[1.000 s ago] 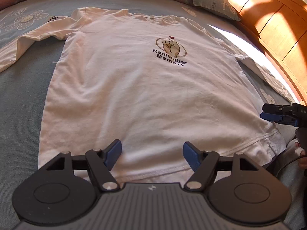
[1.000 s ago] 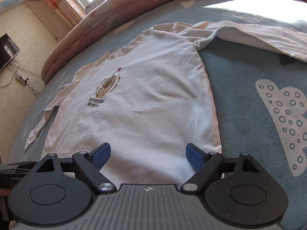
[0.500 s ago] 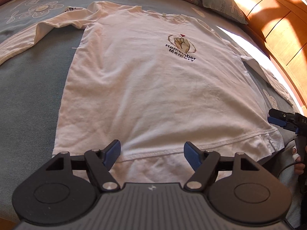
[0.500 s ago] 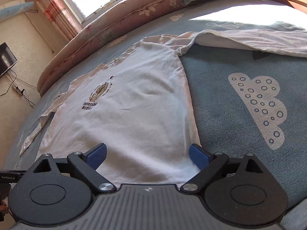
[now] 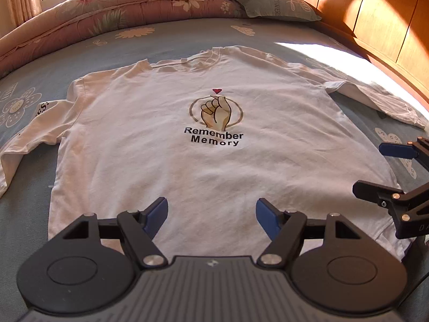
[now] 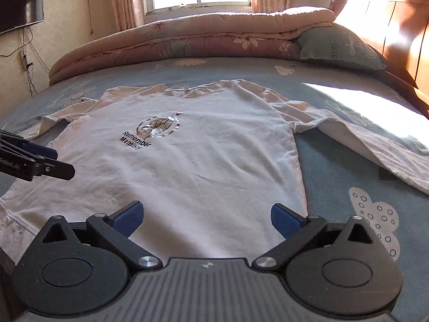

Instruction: Fold clothes

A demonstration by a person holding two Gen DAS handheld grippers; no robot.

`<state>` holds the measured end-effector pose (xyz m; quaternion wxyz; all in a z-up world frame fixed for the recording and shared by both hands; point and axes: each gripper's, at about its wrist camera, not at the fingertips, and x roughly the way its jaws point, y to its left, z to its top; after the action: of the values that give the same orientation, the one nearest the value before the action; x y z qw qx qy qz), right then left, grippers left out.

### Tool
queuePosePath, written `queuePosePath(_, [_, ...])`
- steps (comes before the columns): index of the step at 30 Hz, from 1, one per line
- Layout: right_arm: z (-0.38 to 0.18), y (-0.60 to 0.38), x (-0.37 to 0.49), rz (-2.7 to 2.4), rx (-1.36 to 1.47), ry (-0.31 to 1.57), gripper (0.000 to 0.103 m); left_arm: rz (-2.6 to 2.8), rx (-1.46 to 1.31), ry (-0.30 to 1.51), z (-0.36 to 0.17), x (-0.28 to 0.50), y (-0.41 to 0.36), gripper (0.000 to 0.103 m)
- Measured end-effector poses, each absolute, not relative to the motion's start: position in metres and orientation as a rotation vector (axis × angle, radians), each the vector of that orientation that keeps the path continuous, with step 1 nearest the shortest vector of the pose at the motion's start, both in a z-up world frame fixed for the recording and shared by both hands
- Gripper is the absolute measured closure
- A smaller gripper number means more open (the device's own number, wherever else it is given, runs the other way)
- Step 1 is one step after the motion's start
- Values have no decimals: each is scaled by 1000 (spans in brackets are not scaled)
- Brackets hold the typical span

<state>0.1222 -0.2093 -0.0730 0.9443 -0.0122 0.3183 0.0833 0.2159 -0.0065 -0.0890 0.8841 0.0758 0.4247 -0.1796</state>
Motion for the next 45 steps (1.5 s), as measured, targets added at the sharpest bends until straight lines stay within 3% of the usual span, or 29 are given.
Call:
queuePosePath(5, [-104, -185, 146, 229, -122, 746, 0, -375, 189, 896, -109, 178, 11, 25])
queuePosePath(10, [-105, -194, 116, 216, -71, 781, 0, -375, 173, 923, -109, 121, 38, 15])
queuePosePath(14, [-107, -192, 87, 163, -67, 771, 0, -379, 218, 904, -105, 96, 40, 15])
queuePosePath(22, [-109, -195, 77, 154, -26, 752, 0, -405, 208, 820, -84, 131, 28, 15])
queuePosePath(26, [-111, -195, 78, 165, -38, 723, 0, -367, 83, 925, -104, 151, 40, 15])
queuePosePath(28, [-111, -195, 78, 167, -40, 719, 0, -375, 50, 925, -107, 143, 47, 8])
queuePosePath(32, [-111, -196, 78, 175, -40, 717, 0, -356, 0, 965, -105, 123, 58, 7])
queuePosePath(37, [-110, -193, 83, 168, -51, 728, 0, -322, -9, 1019, -85, 128, 55, 7])
queuePosePath(45, [-111, -193, 84, 182, -62, 725, 0, -393, 14, 884, -35, 207, 8, 6])
